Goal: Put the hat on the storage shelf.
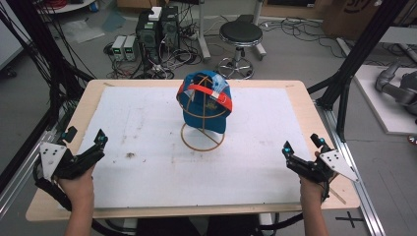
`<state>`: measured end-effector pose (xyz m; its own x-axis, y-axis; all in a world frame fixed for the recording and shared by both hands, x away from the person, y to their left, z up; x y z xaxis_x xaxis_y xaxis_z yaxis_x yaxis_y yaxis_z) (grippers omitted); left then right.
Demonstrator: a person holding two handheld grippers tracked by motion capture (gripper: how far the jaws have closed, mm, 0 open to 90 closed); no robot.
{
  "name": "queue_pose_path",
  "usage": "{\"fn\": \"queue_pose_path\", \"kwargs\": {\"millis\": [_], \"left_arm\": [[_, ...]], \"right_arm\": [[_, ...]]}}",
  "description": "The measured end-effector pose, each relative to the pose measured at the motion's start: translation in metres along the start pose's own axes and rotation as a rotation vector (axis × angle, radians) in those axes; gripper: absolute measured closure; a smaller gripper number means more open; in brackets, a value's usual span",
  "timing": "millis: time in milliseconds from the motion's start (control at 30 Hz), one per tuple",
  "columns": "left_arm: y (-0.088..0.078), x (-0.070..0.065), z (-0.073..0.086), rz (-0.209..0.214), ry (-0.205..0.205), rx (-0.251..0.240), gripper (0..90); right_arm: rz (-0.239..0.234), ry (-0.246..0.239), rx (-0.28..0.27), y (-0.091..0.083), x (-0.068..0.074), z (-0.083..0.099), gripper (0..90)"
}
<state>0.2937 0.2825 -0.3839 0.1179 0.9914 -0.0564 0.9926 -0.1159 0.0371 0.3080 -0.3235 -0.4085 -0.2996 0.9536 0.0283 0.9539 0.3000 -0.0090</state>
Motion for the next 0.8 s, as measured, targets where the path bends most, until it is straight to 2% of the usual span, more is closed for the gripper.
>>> {"fn": "queue_pose_path", "kwargs": {"millis": [200, 500, 800], "left_arm": [[0.0010, -0.0028, 0.0010, -0.003, 0.009, -0.002, 15.5], [0.0007, -0.0055, 0.0015, -0.004, 0.030, 0.003, 15.5], [-0.0017, -0.0039, 0.0013, -0.006, 0.031, 0.005, 15.4]], "right_arm": [[0.008, 0.011, -0.005, -0.0029, -0.0038, -0.0007, 4.0], [-0.002, 0.011, -0.007, -0.0029, -0.0013, -0.0012, 4.0], [-0.007, 0.015, -0.004, -0.0004, 0.0011, -0.0008, 3.9]]}}
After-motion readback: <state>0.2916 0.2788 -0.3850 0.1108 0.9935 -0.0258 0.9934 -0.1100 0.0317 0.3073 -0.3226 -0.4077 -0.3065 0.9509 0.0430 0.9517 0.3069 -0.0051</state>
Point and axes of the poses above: each handheld gripper's, and its own axes: y roughly forward along the jaws, z roughly out of its underside, x roughly to its left, the point moved 4 cm from there along y, roughly forward along the jaws, and after that the axes turned 3 degrees about x, right-handed, at the moved point
